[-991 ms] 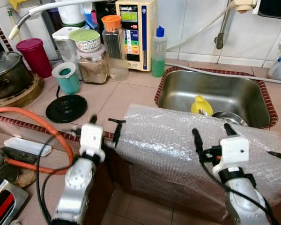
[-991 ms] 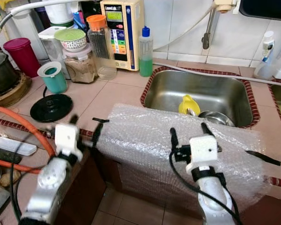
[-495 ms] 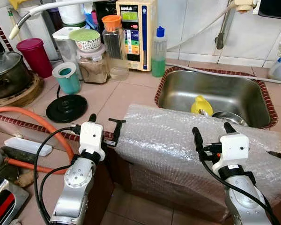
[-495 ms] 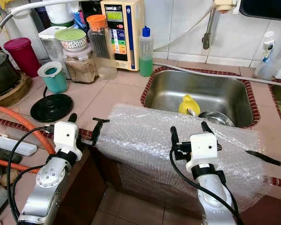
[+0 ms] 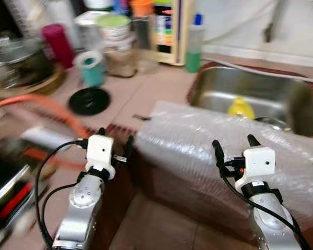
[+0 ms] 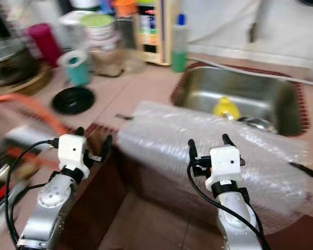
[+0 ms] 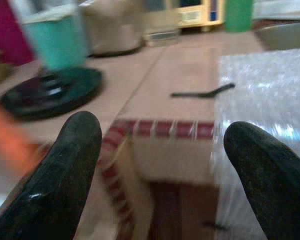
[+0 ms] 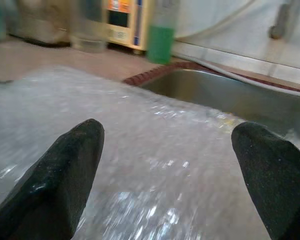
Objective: Kitchen organization
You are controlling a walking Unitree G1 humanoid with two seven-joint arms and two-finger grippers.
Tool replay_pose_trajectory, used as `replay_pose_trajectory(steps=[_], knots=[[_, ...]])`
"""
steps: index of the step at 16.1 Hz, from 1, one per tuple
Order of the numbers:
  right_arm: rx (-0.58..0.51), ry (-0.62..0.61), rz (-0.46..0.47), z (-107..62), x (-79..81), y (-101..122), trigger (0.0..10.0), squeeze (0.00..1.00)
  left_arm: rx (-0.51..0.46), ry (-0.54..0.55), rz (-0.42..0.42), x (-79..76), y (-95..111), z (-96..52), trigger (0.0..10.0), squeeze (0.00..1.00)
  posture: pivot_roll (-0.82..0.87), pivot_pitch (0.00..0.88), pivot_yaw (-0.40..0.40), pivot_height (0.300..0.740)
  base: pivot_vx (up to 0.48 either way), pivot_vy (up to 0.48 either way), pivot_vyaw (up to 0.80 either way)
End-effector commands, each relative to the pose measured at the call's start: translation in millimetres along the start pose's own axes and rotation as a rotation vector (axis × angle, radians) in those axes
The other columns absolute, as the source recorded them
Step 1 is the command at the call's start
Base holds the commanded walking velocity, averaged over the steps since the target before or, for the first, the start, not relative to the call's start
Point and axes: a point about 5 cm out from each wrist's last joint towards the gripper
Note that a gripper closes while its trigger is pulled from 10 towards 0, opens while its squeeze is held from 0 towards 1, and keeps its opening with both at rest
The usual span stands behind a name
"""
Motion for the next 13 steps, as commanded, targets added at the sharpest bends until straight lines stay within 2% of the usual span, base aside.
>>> replay_pose_trajectory(steps=[1, 5, 10, 13], knots=[[-0.002, -0.001, -0.001, 0.0, -1.3, 2, 10.0, 0.0, 0.0, 0.002, 0.004, -0.5, 2, -1.0, 10.0, 0.0, -0.01, 0.0, 0.082, 0.74, -0.3, -0.281, 0.0], [0.002, -0.002, -0.005, 0.0, -2.4, 1, 10.0, 0.0, 0.008, 0.0, -0.001, -1.1, 2, -1.2, 10.0, 0.0, -0.01, 0.0, 0.082, 0.74, -0.219, -0.276, 0.0], [0.012, -0.009, -0.01, -1.9, -4.6, -2, 10.0, 0.0, 0.015, -0.008, -0.024, -2.7, -2, 0.0, 10.0, 0.0, -0.02, 0.0, 0.085, 0.74, 0.0, 0.0, 0.0], [0.034, -0.012, -0.012, -3.7, -4.8, -9, 10.0, 0.0, 0.094, -0.041, -0.07, -7.8, -23, -2.7, 10.0, 0.0, -0.02, 0.0, 0.083, 0.74, 0.0, 0.0, 0.0]])
Point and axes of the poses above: a point about 5 cm out from each wrist's last joint towards the gripper, its own z axis pointing out of the wrist towards the gripper, its own y axis along the axis of the wrist's last joint, x = y × z, and after that the axes turned 8 degrees about z, right-handed
